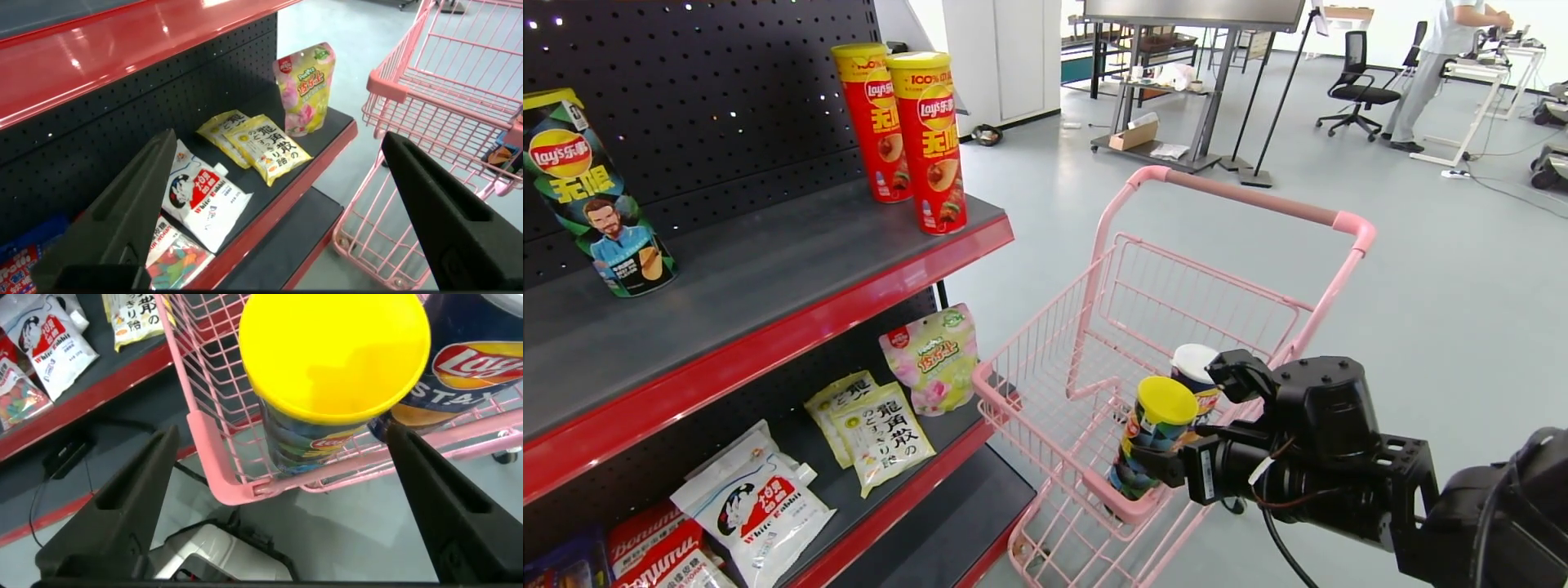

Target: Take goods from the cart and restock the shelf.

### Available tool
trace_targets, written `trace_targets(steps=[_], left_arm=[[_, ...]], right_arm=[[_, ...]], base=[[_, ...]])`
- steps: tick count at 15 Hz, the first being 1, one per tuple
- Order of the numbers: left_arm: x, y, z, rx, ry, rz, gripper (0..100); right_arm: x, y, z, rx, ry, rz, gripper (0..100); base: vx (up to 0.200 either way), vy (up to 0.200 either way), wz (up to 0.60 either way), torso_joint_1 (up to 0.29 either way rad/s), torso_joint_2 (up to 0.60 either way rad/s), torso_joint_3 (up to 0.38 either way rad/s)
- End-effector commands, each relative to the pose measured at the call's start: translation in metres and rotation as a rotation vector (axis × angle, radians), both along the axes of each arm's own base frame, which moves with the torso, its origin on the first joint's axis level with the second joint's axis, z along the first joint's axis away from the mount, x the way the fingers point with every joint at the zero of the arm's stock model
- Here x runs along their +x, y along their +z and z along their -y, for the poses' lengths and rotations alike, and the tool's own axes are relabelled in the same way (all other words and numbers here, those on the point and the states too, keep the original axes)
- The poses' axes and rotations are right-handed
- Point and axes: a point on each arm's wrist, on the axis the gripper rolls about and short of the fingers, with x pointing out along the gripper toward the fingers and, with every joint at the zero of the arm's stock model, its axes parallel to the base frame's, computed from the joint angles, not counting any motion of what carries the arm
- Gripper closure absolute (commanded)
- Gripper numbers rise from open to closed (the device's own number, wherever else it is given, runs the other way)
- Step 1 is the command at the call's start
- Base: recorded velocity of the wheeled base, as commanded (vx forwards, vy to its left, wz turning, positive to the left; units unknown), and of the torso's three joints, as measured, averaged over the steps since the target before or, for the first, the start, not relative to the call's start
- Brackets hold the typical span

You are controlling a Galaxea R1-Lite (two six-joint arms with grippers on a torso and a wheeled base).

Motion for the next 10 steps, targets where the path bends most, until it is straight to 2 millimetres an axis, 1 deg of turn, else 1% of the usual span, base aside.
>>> trace_targets(steps=[1,4,10], left_arm=[[0.000,0.000,0.000,0.000,0.001,0.000,0],[0.000,0.000,0.000,0.000,-0.001,0.000,0],[0.000,0.000,0.000,0.000,0.001,0.000,0]], right_arm=[[0.003,-0.007,-0.002,-0.014,0.001,-0.019,0],[0.007,-0.011,-0.004,-0.018,0.000,-0.023,0],[0.024,-0.016,-0.014,-0.012,0.001,-0.005,0]], base=[[0.000,0.000,0.00,0.000,0.00,0.000],[0.000,0.000,0.00,0.000,0.00,0.000],[0.000,0.000,0.00,0.000,0.00,0.000]])
